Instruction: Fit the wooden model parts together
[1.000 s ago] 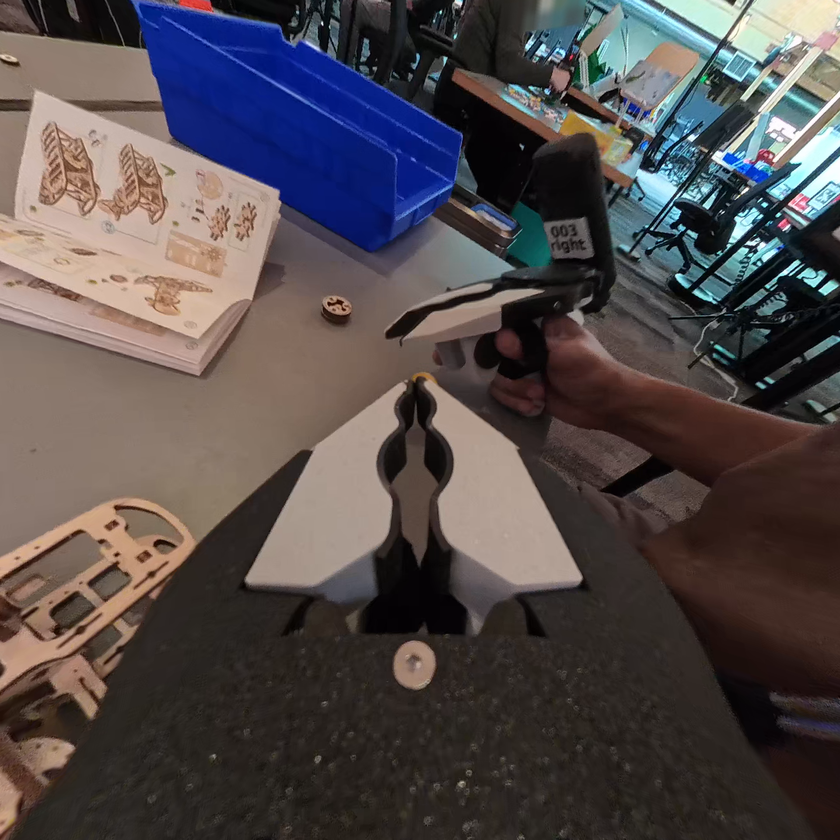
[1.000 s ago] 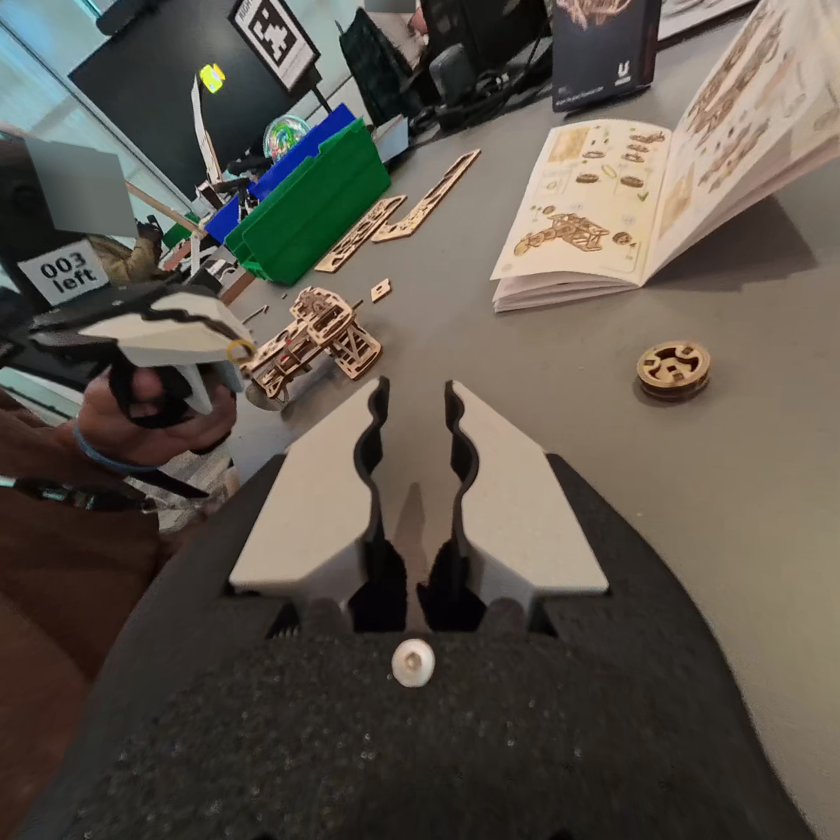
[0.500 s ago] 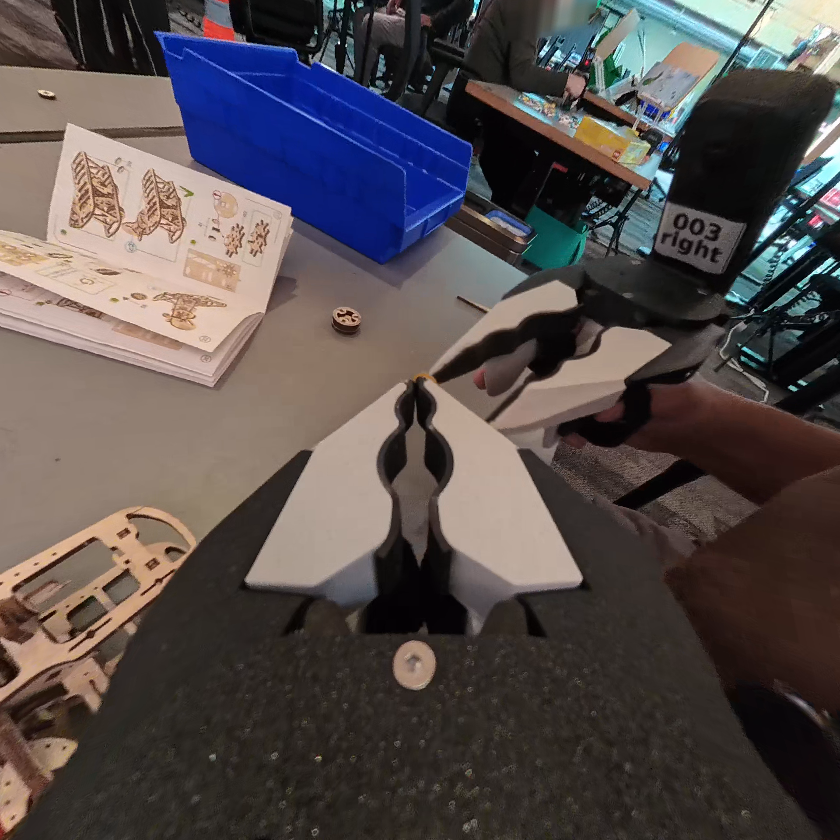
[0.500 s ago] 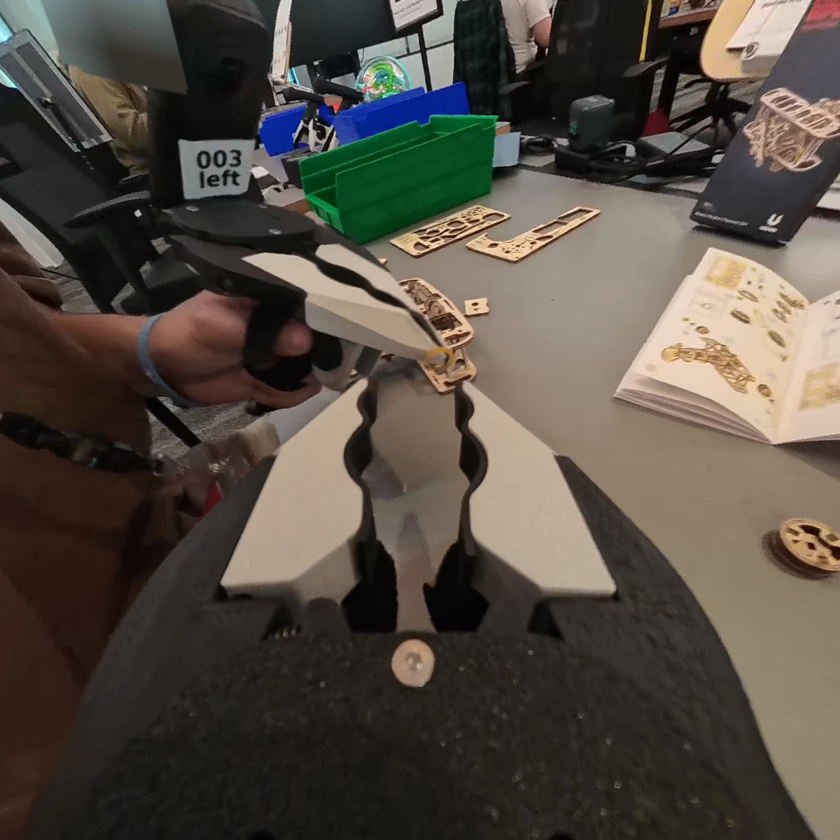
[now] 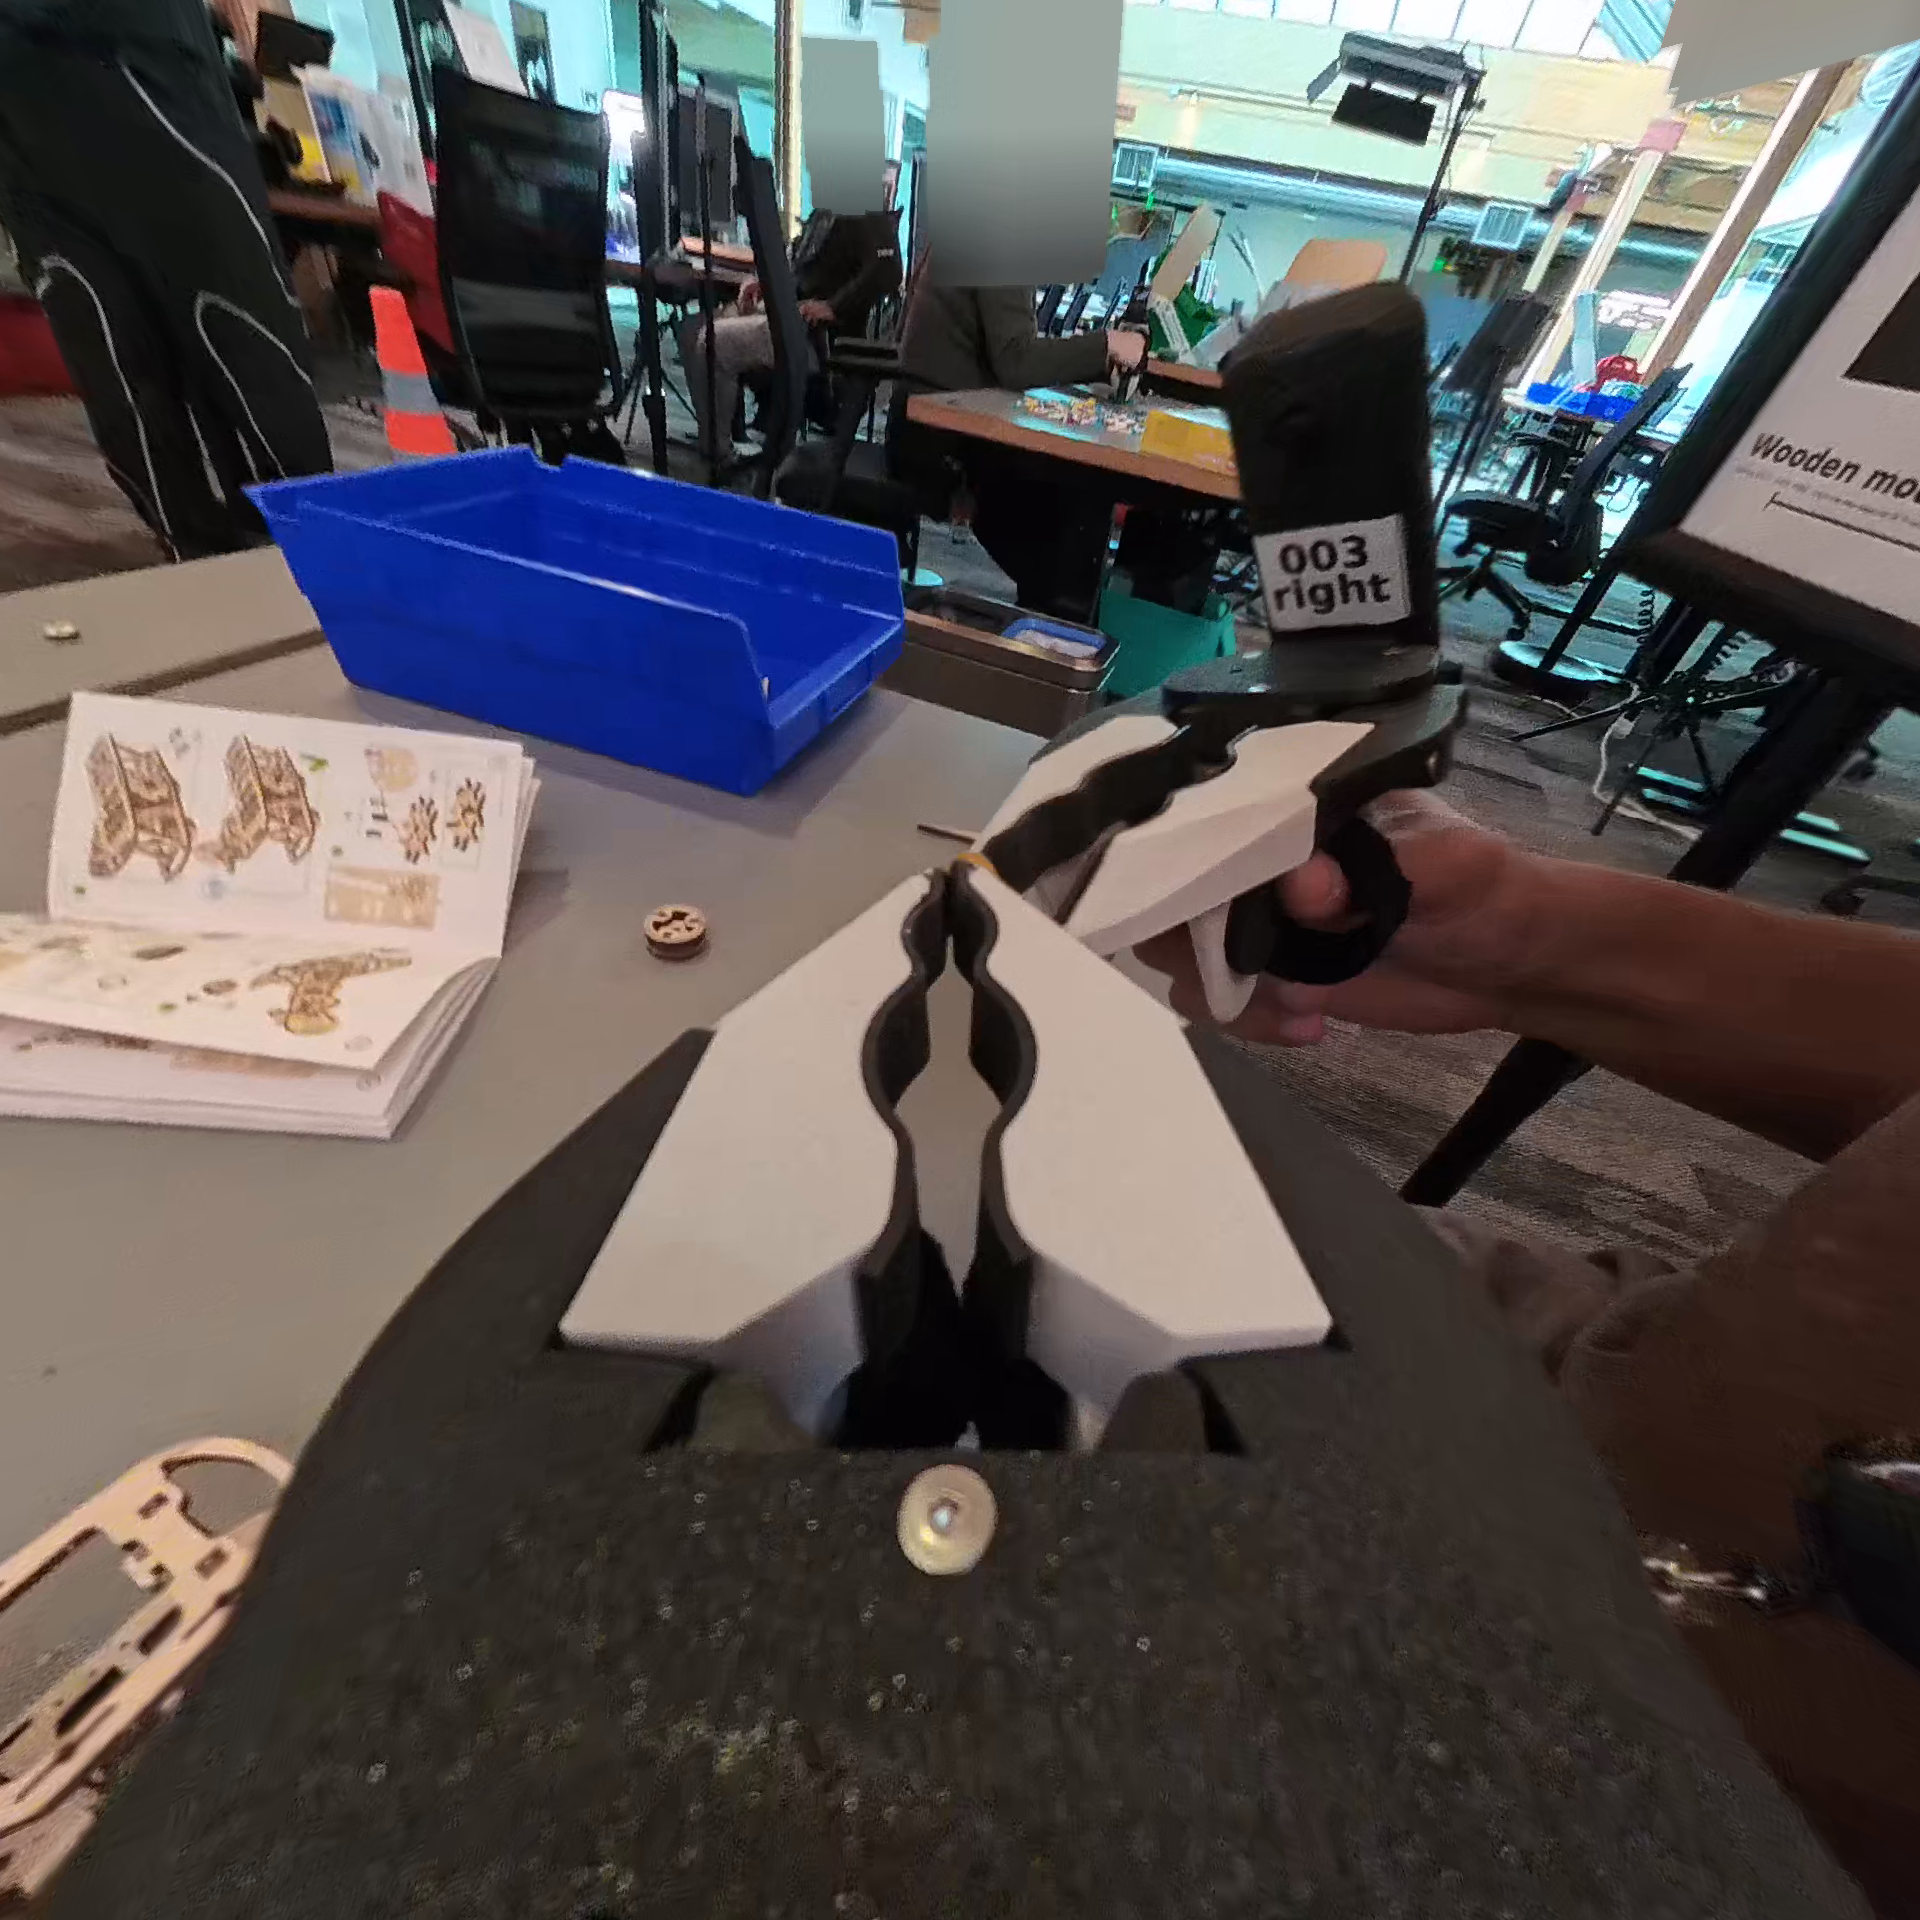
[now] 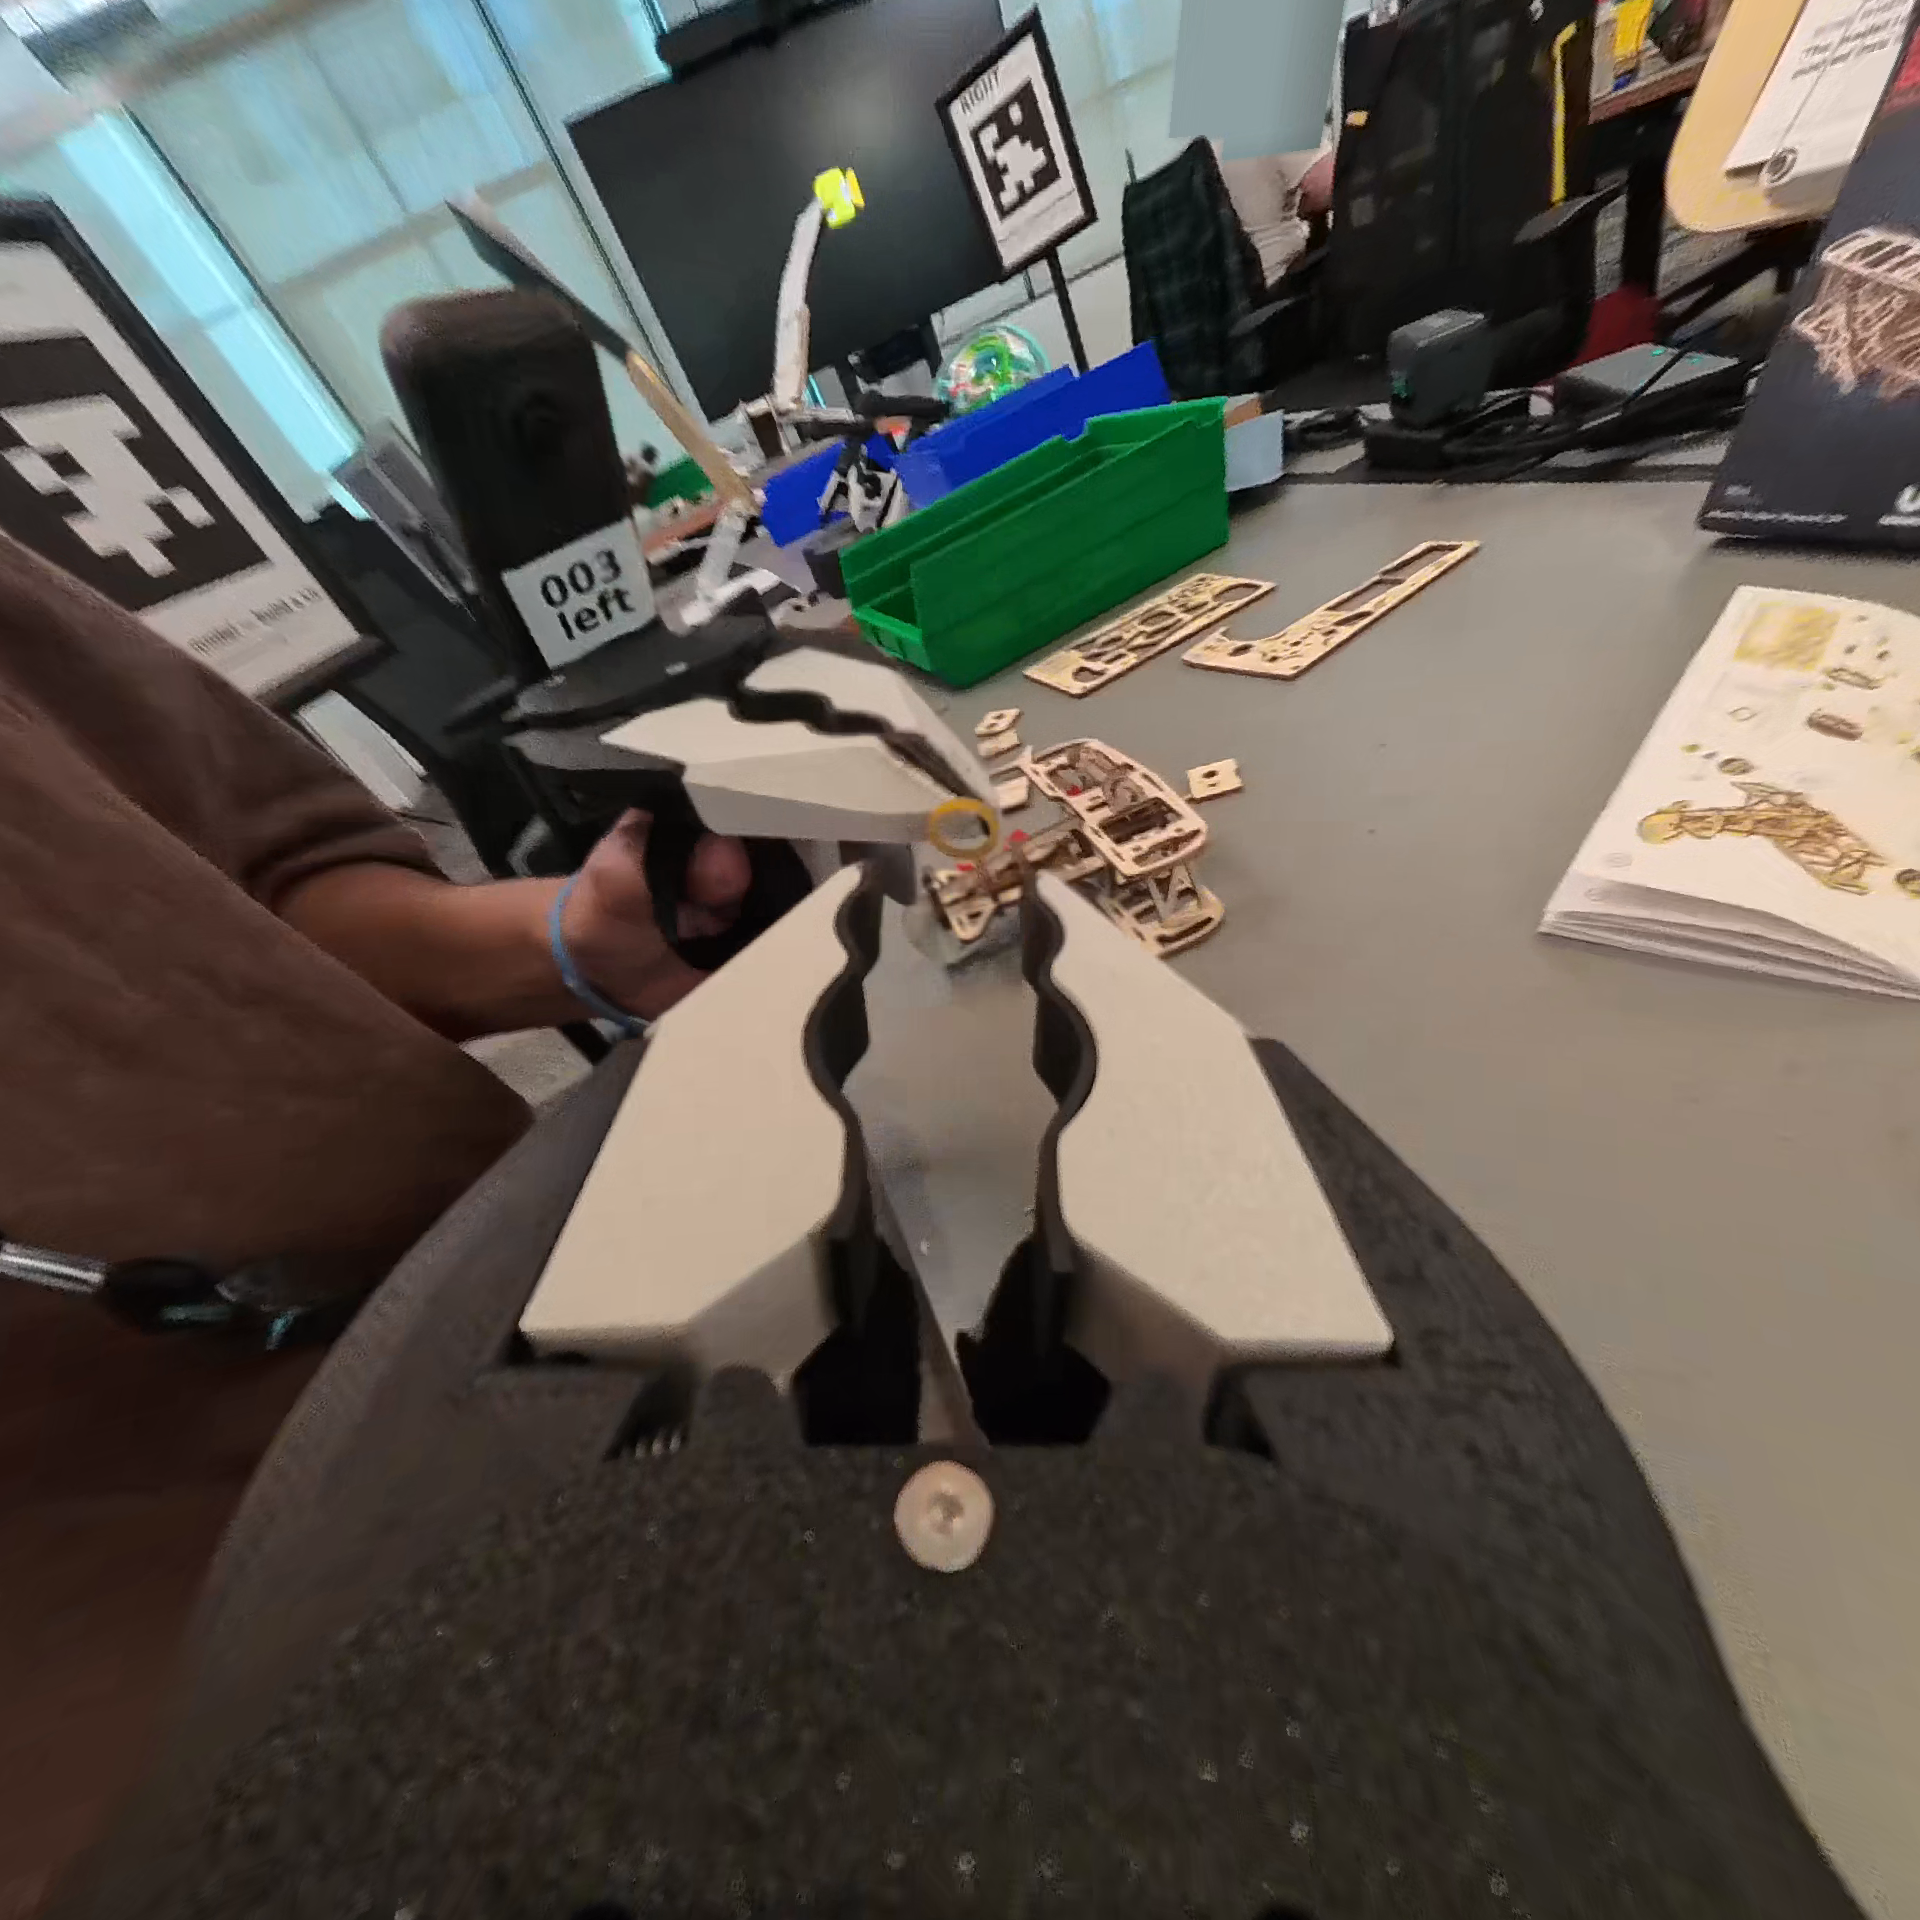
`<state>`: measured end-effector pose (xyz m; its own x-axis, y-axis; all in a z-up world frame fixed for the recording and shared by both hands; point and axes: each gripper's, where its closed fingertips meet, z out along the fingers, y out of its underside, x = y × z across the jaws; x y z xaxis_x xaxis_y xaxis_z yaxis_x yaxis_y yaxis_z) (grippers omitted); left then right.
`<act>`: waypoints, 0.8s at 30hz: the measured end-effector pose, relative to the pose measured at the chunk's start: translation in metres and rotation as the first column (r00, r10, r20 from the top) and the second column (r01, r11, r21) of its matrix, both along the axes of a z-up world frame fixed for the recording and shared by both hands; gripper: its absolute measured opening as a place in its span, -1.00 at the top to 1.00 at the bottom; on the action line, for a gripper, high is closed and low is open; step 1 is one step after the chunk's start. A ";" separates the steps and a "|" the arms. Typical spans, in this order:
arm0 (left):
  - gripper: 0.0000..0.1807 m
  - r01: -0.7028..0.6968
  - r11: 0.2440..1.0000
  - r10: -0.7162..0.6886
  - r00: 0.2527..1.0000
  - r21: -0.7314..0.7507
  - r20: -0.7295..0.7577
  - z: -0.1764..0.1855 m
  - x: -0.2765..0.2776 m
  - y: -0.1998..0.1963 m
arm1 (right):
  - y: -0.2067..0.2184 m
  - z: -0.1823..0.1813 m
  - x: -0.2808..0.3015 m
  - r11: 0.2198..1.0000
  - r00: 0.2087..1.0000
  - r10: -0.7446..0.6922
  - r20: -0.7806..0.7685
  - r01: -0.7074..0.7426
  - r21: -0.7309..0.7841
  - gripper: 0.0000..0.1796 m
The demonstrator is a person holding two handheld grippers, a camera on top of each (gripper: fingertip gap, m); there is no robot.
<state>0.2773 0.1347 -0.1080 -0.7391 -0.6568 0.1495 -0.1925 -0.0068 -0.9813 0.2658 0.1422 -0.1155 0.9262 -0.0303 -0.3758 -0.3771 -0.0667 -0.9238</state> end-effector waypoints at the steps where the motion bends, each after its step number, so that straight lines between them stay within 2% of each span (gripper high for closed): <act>1: 1.00 0.008 1.000 -0.008 1.000 0.006 0.011 0.002 -0.002 -0.002 | -0.002 0.005 0.000 1.000 1.000 -0.003 -0.013 0.003 0.028 0.73; 4: 1.00 0.014 1.000 -0.014 0.999 0.018 0.033 0.003 -0.004 -0.004 | -0.006 0.018 0.001 0.995 0.999 -0.003 -0.032 0.006 0.101 0.78; 14: 1.00 0.005 1.000 -0.006 0.999 0.016 0.040 0.005 -0.005 -0.002 | 0.001 0.013 -0.005 0.995 0.996 0.041 -0.074 -0.034 0.095 0.82; 16: 1.00 0.004 1.000 -0.005 0.999 0.020 0.038 0.005 -0.005 -0.002 | 0.001 0.011 -0.004 0.995 0.997 0.035 -0.071 -0.028 0.091 0.86; 17: 1.00 0.001 1.000 -0.001 0.999 0.018 0.036 0.004 -0.004 -0.001 | 0.001 0.010 -0.005 0.996 0.997 0.041 -0.070 -0.036 0.082 0.97; 21: 1.00 -0.054 0.997 0.054 0.998 0.057 0.014 -0.003 0.006 0.008 | -0.013 -0.020 0.023 0.986 0.994 -0.106 0.029 0.109 -0.124 1.00; 23: 1.00 -0.095 0.986 0.095 0.995 0.137 0.001 -0.011 0.011 0.019 | -0.019 -0.035 0.021 0.967 0.996 -0.068 0.059 0.080 -0.243 1.00; 24: 1.00 -0.158 0.967 0.155 0.987 0.200 0.027 -0.012 0.016 0.033 | -0.019 -0.043 0.015 0.956 0.997 -0.031 0.075 0.051 -0.290 0.96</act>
<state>0.2928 0.1679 -0.1196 -0.6256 -0.7801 -0.0053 -0.1936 0.1617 -0.9677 0.2810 0.1233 -0.1588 0.9450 -0.1677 -0.2807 -0.3217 -0.3230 -0.8901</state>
